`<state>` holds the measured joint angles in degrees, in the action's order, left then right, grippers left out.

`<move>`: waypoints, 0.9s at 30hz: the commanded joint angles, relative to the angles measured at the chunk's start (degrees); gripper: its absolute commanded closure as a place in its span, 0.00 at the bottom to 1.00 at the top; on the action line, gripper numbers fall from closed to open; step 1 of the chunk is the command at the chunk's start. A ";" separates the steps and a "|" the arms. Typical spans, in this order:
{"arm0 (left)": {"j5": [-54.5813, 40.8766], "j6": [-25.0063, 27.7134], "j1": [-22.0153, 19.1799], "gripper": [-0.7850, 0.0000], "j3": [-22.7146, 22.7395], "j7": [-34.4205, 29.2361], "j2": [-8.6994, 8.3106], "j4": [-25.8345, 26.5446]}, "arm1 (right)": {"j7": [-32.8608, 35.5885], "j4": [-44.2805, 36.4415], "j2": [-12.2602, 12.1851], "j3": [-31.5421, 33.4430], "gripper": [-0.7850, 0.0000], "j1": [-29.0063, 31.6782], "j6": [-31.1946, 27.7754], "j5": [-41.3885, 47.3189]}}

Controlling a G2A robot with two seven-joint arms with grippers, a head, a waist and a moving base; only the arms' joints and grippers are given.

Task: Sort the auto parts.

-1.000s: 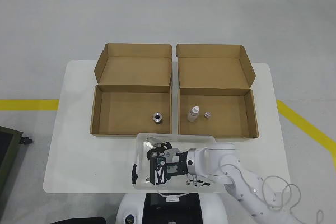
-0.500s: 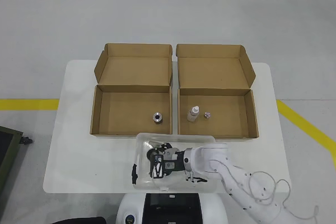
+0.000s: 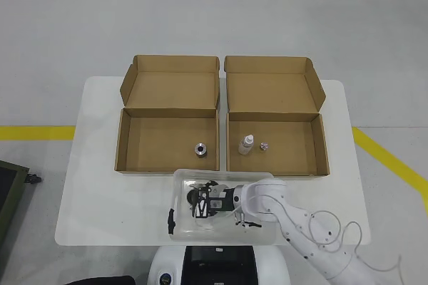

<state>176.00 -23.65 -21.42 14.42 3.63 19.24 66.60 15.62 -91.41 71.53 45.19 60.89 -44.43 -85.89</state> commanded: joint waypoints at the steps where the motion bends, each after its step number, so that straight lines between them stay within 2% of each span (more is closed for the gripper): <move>1: 0.00 0.00 0.00 0.00 0.00 0.00 0.00 0.00 | -0.34 0.30 0.04 -0.24 0.59 -0.14 -0.25 -0.08; 2: 0.00 0.00 0.00 0.00 0.00 0.00 0.00 0.00 | -0.45 0.33 0.05 -0.39 0.62 -0.22 -0.39 -0.33; 5: 0.00 0.00 0.00 0.00 0.00 0.00 0.00 0.00 | -1.19 0.22 0.03 -0.29 0.79 -0.07 -0.17 -0.12; 7: 0.00 0.00 0.00 0.00 0.00 0.00 0.00 0.00 | -1.47 -0.09 -0.05 0.06 0.99 0.15 -0.07 0.15; 16: 0.00 0.00 0.00 0.00 0.00 0.00 0.00 0.00 | -1.06 -5.02 -1.00 2.91 1.00 2.03 -2.77 3.29; 23: 0.00 0.00 0.00 0.00 0.00 0.00 0.00 0.00 | 0.24 -13.94 -2.17 6.29 1.00 4.51 -5.56 6.05; 27: 0.00 0.00 0.00 0.00 0.00 0.00 0.00 0.00 | -1.53 -17.68 -2.68 8.36 1.00 5.96 -6.51 9.38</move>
<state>176.00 -23.65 -21.42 14.42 3.63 19.24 66.60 14.45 -108.55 68.93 53.21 66.65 -50.77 -77.11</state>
